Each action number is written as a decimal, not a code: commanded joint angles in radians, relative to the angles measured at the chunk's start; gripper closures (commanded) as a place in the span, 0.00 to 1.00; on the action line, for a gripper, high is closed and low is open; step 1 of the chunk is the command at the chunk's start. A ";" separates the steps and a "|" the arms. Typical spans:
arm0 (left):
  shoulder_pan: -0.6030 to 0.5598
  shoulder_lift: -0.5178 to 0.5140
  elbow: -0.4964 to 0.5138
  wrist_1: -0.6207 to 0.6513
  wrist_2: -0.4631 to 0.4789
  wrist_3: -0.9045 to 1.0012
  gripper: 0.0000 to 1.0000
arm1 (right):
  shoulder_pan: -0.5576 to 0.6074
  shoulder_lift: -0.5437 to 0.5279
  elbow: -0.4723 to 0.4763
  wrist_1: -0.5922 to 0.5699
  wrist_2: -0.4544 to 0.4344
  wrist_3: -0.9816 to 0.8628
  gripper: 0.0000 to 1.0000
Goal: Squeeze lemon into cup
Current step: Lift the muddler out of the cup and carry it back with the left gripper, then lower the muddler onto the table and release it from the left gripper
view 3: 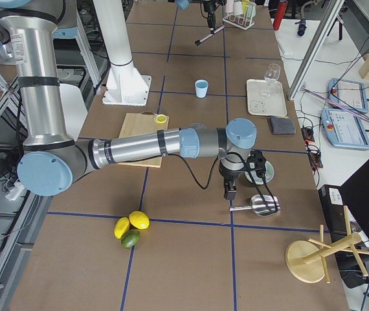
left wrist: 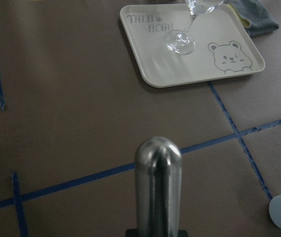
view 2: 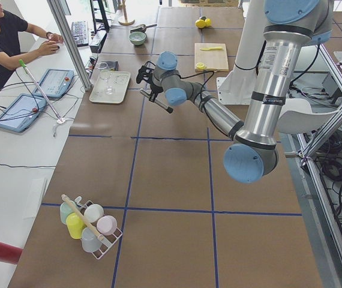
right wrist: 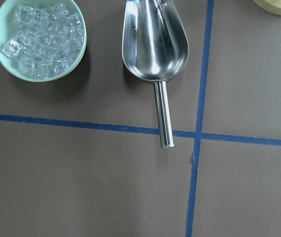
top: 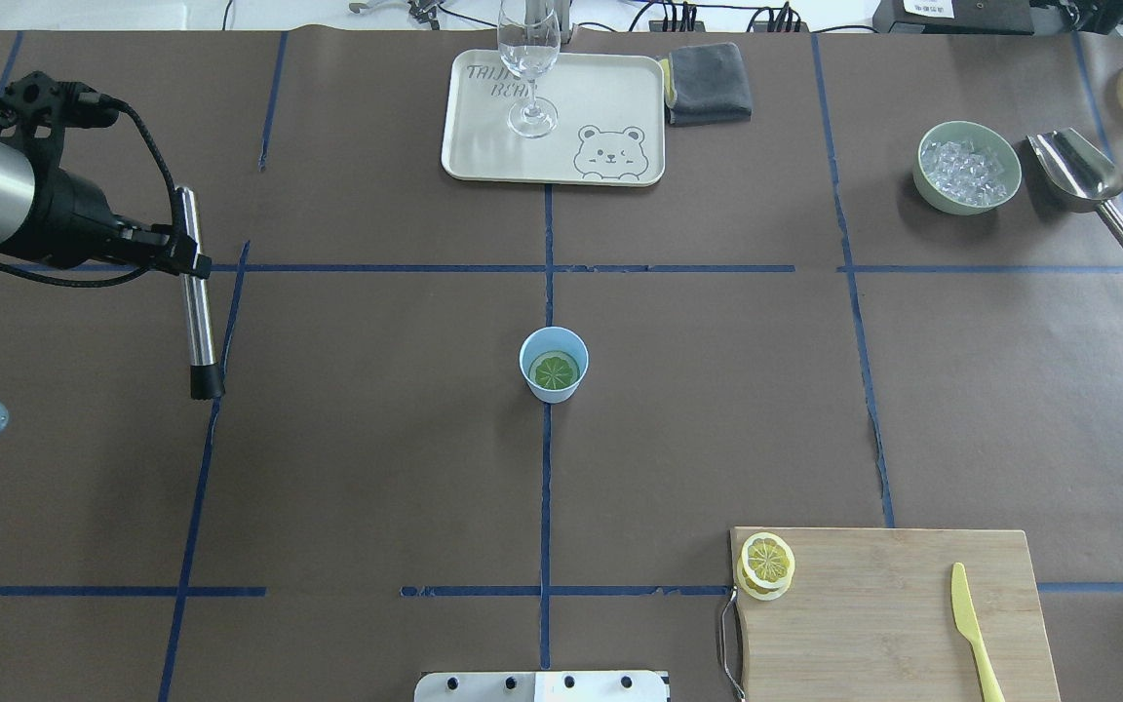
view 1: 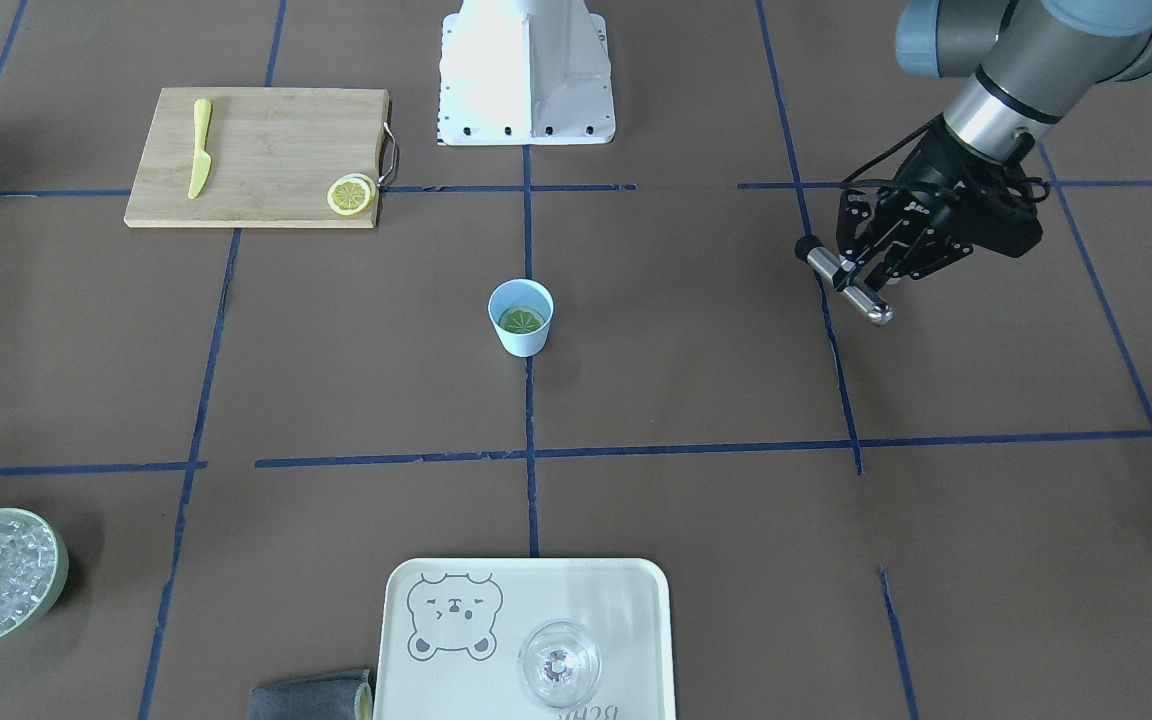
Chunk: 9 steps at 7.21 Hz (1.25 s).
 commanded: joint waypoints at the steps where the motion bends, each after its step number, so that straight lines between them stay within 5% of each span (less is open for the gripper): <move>1: 0.018 0.006 0.012 0.258 -0.031 0.067 1.00 | 0.000 0.002 0.008 0.000 0.000 0.000 0.00; 3: 0.019 -0.012 0.048 0.505 -0.032 0.330 1.00 | 0.000 0.005 0.012 0.000 0.000 0.000 0.00; 5: 0.020 -0.032 0.178 0.520 -0.037 0.426 1.00 | 0.000 0.010 0.012 0.002 0.000 0.000 0.00; 9: 0.010 -0.086 0.356 0.505 -0.094 0.324 1.00 | 0.000 0.033 0.038 0.002 -0.003 0.002 0.00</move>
